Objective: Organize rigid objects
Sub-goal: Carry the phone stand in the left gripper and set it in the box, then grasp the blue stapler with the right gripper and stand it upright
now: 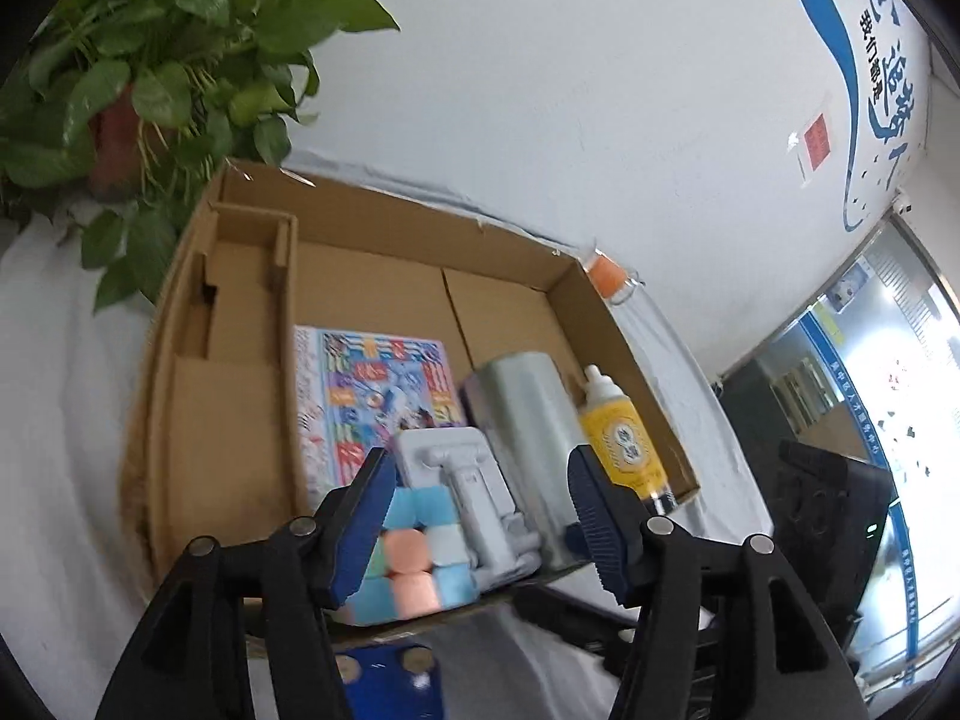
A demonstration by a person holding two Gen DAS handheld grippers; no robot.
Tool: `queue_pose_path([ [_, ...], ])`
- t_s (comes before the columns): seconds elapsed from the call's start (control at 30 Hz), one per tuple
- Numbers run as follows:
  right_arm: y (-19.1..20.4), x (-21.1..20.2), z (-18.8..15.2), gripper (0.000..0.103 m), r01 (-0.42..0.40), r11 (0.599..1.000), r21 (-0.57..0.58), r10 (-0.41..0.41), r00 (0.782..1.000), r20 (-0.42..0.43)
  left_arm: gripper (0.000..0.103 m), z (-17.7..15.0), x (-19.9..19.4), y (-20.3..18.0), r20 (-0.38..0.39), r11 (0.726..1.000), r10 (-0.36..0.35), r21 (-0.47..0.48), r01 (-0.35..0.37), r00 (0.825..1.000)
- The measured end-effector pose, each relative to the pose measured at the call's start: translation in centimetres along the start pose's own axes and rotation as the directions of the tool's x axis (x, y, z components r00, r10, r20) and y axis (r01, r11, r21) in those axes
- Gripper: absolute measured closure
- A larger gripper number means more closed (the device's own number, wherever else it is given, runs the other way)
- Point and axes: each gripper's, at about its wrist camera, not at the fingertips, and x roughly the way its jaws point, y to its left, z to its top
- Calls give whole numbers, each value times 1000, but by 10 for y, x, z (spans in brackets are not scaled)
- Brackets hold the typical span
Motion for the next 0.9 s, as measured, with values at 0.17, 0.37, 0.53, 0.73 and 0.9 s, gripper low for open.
queue_pose_path([
  [0.17,-3,-3,36,32,46,997,-61,-43,998,39,47,4,21,24,-48,997,74,-6,-75,996],
  [0.37,-9,63,86,74,111,985,-130,-124,988,-96,49,-7,35,35,-94,996,94,6,-94,991],
  [0.53,-4,98,85,98,184,964,-193,-216,963,-159,48,-20,36,40,-117,995,100,-16,-102,988],
  [0.73,2,95,73,99,154,970,-190,-195,956,-217,48,-29,26,38,-129,993,116,-10,-118,985],
  [0.9,3,56,65,92,177,971,-160,-197,973,-117,55,-36,7,28,-103,990,141,10,-141,985],
])
